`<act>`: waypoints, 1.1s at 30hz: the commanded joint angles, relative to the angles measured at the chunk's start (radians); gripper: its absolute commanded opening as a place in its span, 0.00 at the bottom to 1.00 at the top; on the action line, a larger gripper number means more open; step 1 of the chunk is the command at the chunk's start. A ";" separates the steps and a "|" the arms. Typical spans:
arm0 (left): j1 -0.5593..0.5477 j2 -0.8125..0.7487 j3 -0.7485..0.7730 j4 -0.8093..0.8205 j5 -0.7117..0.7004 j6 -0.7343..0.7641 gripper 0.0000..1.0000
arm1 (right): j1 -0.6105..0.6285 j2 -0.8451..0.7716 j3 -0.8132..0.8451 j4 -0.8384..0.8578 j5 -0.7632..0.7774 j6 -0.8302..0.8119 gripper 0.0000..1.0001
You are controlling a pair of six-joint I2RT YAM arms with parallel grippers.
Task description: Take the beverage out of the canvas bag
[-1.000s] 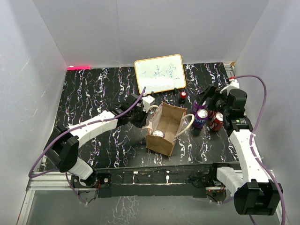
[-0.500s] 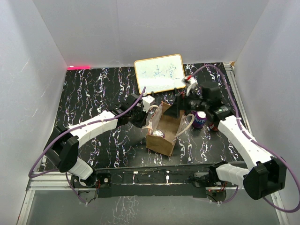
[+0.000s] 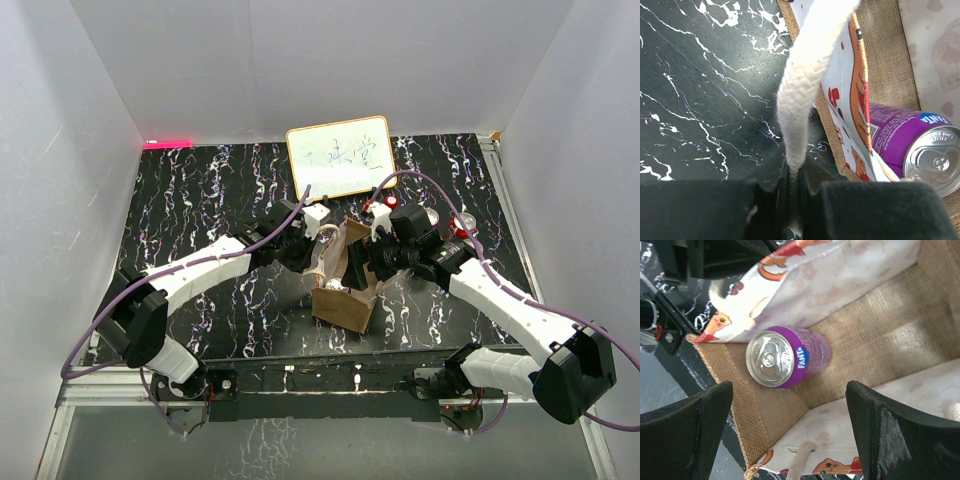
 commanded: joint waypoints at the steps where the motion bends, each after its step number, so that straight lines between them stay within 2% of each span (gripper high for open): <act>1: -0.009 -0.004 0.033 -0.030 0.000 0.001 0.02 | 0.040 0.009 0.030 -0.023 0.072 -0.019 1.00; 10: -0.009 -0.002 0.032 -0.030 -0.002 0.001 0.02 | 0.123 0.022 0.015 -0.013 0.068 -0.012 0.99; 18: -0.009 0.003 0.033 -0.030 -0.001 0.001 0.02 | 0.147 0.049 0.019 0.000 0.105 -0.015 0.99; 33: -0.009 0.012 0.035 -0.033 -0.005 0.001 0.02 | 0.277 0.163 0.030 0.059 0.305 -0.023 1.00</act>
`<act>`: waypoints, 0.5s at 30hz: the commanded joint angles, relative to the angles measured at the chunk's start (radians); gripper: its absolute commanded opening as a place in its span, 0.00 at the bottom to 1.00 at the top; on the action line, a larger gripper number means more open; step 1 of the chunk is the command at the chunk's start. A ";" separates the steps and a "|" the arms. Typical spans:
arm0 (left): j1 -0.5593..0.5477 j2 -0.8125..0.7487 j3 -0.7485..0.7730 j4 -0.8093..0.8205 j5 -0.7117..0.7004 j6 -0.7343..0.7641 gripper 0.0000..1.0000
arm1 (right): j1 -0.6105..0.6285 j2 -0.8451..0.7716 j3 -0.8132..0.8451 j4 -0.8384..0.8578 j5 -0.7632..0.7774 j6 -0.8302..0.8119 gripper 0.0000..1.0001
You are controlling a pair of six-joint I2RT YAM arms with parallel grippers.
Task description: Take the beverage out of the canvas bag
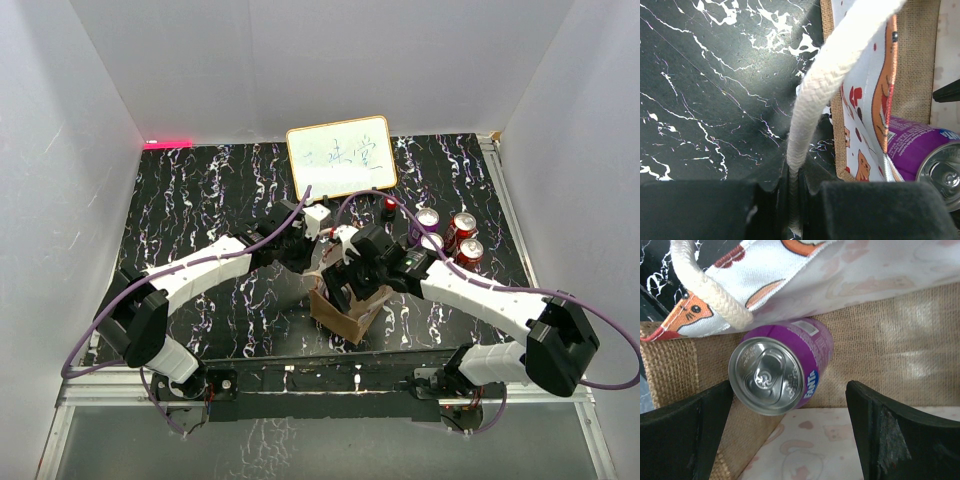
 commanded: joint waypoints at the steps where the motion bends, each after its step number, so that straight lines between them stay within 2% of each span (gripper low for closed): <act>1: -0.007 0.008 0.034 -0.028 -0.006 0.001 0.02 | 0.033 0.015 0.028 0.073 0.094 -0.013 0.99; 11: -0.007 0.009 0.034 -0.028 -0.005 0.001 0.02 | 0.076 0.085 -0.012 0.221 0.118 -0.022 0.97; 15: -0.007 0.011 0.034 -0.029 -0.009 0.002 0.02 | 0.106 0.132 -0.001 0.225 0.145 -0.029 0.87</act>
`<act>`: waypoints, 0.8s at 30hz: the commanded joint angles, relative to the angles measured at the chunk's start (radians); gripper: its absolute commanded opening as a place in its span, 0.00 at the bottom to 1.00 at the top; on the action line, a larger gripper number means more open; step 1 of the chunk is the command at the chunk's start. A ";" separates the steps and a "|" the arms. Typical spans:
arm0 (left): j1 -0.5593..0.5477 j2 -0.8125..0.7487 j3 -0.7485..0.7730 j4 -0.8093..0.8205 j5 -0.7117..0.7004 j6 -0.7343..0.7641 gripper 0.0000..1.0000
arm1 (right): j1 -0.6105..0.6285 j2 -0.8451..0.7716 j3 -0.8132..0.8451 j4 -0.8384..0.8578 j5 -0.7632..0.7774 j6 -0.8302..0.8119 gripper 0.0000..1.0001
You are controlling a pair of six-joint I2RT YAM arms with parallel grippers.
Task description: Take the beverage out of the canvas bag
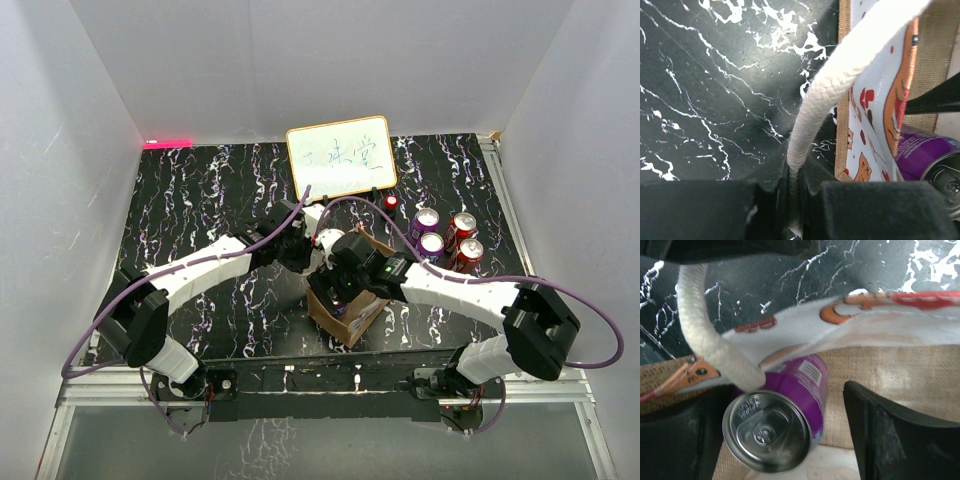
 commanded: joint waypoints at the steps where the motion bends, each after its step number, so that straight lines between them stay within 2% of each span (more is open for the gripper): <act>1: -0.007 0.012 0.033 -0.029 -0.005 0.003 0.02 | 0.046 0.046 0.008 0.071 0.078 -0.020 0.85; 6: -0.007 0.013 0.036 -0.030 -0.004 0.002 0.02 | 0.097 0.065 0.020 0.049 0.130 -0.036 0.77; 10: -0.007 0.015 0.035 -0.029 -0.005 0.002 0.02 | 0.104 0.042 0.024 0.046 0.156 -0.037 0.61; 15: -0.007 0.018 0.037 -0.030 -0.004 0.003 0.02 | 0.106 -0.011 0.027 0.052 0.204 -0.038 0.35; 24: -0.007 0.021 0.038 -0.030 -0.004 0.003 0.02 | 0.106 -0.152 -0.008 0.084 0.314 -0.014 0.14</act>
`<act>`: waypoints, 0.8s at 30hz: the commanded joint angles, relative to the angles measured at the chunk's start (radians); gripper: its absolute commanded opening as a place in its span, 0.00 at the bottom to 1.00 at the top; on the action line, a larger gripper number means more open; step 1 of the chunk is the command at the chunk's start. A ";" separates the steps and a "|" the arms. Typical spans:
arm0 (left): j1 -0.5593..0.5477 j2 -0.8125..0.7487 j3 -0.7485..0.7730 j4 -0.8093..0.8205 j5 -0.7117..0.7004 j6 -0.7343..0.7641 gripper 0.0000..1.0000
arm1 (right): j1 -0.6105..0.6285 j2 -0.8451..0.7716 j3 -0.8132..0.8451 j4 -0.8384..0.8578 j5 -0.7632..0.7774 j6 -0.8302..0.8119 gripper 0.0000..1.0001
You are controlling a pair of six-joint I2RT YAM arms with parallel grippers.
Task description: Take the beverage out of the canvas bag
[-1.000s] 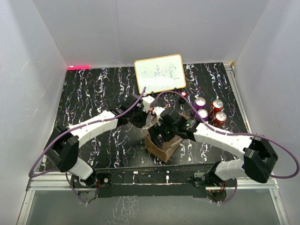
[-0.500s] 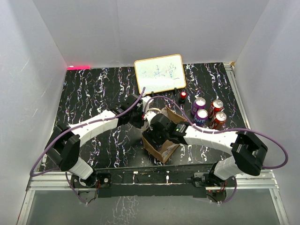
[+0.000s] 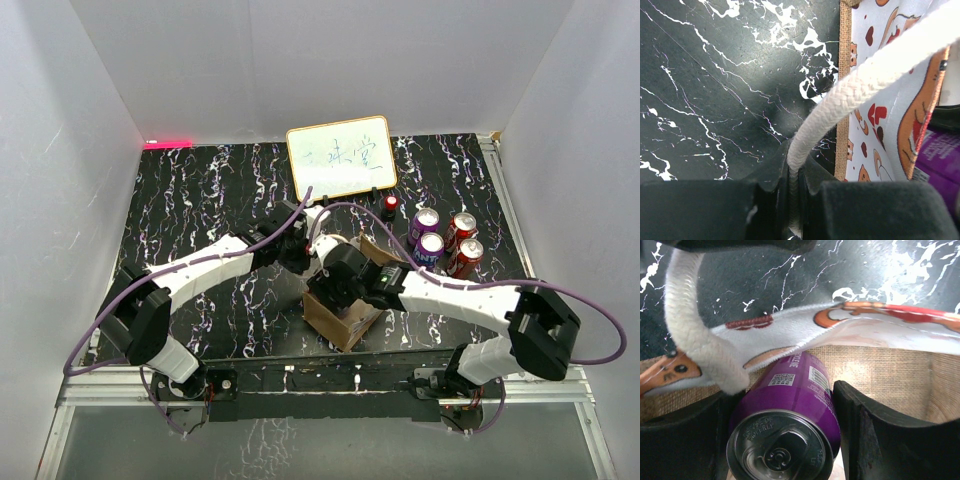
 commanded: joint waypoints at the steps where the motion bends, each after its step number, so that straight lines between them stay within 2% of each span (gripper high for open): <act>1: -0.005 0.006 0.031 -0.013 0.012 0.009 0.02 | 0.005 -0.125 -0.012 0.105 0.102 0.013 0.13; 7: -0.005 0.005 0.031 -0.013 0.012 0.006 0.02 | 0.005 -0.164 -0.044 0.114 0.164 0.055 0.08; 14: -0.006 0.002 0.031 -0.013 0.008 0.006 0.02 | 0.004 -0.153 -0.039 0.115 0.183 0.102 0.08; 24: -0.005 0.000 0.031 -0.013 0.012 0.005 0.02 | 0.003 -0.158 0.111 0.069 0.330 0.032 0.07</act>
